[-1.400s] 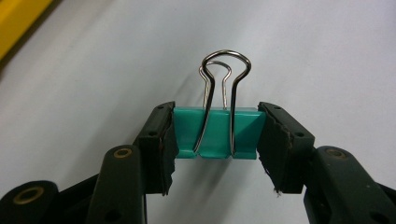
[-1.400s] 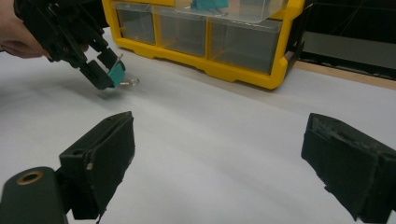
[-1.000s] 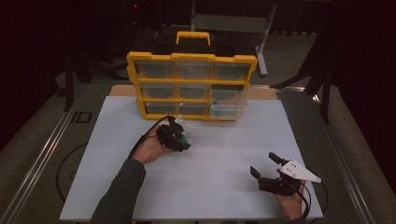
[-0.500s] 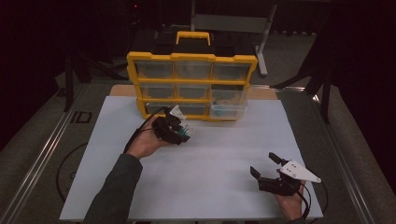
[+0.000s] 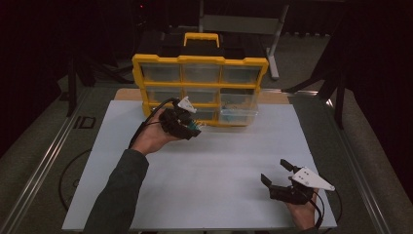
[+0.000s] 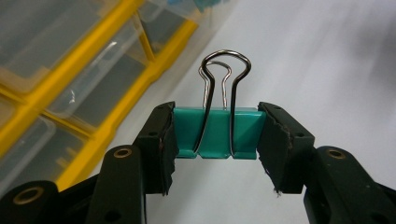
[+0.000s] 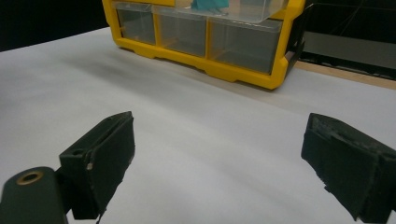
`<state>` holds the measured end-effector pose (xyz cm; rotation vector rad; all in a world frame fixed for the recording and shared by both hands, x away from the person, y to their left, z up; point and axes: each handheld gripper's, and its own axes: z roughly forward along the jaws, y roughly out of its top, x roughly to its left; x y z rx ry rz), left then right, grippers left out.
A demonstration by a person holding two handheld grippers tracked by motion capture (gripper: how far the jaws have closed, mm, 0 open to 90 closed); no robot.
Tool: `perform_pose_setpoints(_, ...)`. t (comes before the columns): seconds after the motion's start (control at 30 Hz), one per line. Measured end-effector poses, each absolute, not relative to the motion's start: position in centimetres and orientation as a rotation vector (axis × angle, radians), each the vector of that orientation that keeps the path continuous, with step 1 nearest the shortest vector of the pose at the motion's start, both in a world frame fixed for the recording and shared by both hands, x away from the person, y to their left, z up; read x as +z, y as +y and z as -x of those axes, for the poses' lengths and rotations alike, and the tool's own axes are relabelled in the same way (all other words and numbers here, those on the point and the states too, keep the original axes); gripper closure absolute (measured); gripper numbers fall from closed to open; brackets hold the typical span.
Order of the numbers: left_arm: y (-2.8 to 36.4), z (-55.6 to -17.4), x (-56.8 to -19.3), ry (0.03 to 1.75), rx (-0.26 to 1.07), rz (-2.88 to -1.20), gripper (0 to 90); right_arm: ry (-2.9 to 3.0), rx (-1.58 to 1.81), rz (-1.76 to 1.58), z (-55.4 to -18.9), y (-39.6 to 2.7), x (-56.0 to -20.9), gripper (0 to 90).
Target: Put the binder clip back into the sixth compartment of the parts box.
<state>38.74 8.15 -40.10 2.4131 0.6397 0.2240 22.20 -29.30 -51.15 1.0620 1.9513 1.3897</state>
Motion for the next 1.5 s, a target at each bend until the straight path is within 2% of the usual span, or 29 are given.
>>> perform_pose_setpoints(0.73,7.4,-40.6,-34.8,0.599,0.272,-2.357,49.9,1.952,1.394,-1.06,-22.2,-29.3,-51.1,9.5)
perform_pose_setpoints(1.5,5.3,-42.7,-31.7,0.584,0.251,-2.312,50.0,1.953,1.395,-1.065,-22.3,-29.2,-51.3,9.5)
